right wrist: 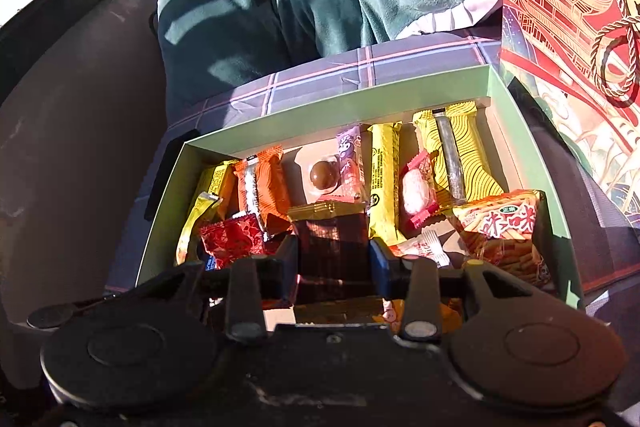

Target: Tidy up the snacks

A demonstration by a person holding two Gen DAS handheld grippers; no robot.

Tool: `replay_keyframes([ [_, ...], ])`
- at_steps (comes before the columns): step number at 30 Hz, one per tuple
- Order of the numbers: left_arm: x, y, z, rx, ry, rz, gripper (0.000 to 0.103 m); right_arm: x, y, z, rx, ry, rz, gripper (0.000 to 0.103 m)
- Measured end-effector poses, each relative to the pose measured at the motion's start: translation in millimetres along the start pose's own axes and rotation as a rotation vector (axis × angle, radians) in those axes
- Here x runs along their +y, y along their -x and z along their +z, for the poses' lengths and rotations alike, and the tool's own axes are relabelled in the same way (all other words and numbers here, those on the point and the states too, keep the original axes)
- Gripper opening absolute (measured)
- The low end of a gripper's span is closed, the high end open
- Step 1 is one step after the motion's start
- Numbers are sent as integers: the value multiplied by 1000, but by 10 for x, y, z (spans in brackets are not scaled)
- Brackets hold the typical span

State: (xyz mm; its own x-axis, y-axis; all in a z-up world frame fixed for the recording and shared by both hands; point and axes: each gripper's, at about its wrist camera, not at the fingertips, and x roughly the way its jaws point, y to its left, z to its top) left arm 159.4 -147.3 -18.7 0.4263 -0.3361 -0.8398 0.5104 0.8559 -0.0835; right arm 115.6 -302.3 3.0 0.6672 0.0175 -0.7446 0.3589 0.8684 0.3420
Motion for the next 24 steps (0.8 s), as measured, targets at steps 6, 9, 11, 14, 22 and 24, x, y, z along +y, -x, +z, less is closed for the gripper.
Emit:
replay_keyframes([
  [6, 52, 109, 42, -71, 43, 48, 96, -18, 4, 56, -47, -8, 8, 99],
  [9, 46, 133, 48, -76, 49, 59, 99, -52, 24, 42, -44, -26, 4, 103],
  [11, 33, 144, 44, -70, 47, 64, 100, -73, 45, 14, -36, -47, 4, 103],
  [14, 14, 186, 17, -66, 46, 61, 101, -65, 86, -32, -26, -52, 3, 103],
  [22, 20, 406, -123, -84, 42, 73, 102, 59, 294, -221, -14, -41, 12, 103],
  [24, 46, 463, -177, -85, 49, 74, 102, 88, 336, -271, -10, -38, 12, 103],
])
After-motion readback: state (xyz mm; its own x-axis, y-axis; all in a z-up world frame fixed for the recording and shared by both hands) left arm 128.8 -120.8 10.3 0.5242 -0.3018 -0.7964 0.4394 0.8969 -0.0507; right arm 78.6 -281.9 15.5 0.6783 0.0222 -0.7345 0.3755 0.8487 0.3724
